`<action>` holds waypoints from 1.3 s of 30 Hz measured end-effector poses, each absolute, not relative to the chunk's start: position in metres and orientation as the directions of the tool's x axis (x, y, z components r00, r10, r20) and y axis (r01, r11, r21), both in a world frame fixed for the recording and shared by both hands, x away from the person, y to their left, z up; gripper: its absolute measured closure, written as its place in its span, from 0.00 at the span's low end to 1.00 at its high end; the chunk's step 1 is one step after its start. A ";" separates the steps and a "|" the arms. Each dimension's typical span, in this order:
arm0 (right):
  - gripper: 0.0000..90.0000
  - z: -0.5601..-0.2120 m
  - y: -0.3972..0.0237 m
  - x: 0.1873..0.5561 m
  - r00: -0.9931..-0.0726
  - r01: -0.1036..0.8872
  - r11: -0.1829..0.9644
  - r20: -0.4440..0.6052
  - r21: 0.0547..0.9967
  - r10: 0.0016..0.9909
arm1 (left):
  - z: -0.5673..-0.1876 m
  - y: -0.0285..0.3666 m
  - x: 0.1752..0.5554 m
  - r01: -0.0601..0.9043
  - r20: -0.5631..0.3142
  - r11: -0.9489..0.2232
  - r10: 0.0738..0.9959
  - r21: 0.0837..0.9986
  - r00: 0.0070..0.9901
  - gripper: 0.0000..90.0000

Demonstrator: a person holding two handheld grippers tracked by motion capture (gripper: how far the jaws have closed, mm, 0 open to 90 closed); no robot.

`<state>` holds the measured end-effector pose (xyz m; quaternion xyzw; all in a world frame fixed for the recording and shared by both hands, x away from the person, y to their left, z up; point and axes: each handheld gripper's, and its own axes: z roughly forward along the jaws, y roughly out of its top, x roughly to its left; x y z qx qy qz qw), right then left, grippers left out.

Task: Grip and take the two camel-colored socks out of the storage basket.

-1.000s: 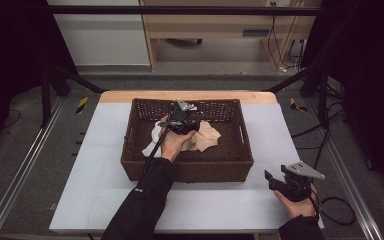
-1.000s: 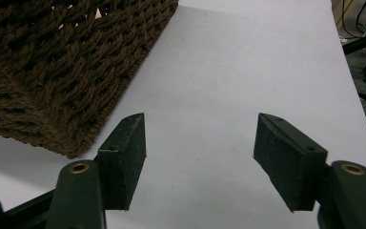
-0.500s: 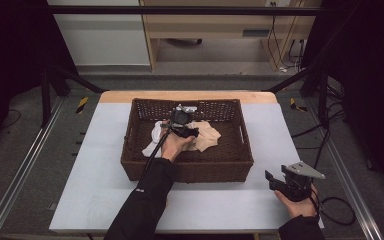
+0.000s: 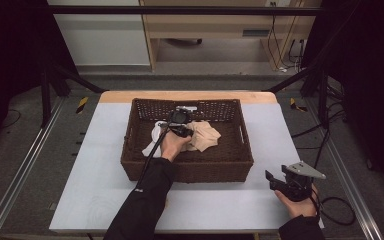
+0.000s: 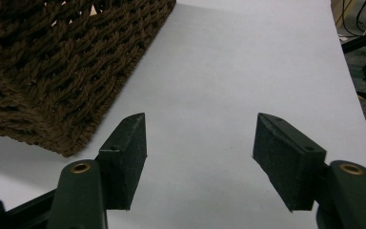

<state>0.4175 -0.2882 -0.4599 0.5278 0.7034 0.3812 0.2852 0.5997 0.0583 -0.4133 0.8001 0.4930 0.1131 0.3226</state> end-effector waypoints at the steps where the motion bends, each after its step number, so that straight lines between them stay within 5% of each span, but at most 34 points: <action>1: 0.40 -0.460 -0.288 0.418 -0.280 0.525 0.153 0.000 0.837 0.960 | -0.410 0.059 0.598 0.702 -0.135 -0.305 0.858 0.644 0.496 0.96; 17: 0.40 -0.459 -0.289 0.417 -0.283 0.514 0.160 -0.009 0.843 0.959 | -0.344 0.085 0.553 0.418 -0.087 -0.215 0.800 0.882 0.594 0.96; 39: 0.41 -0.460 -0.289 0.417 -0.279 0.522 0.156 -0.005 0.839 0.960 | -0.298 0.137 0.469 0.211 -0.048 -0.141 0.717 0.967 0.696 0.96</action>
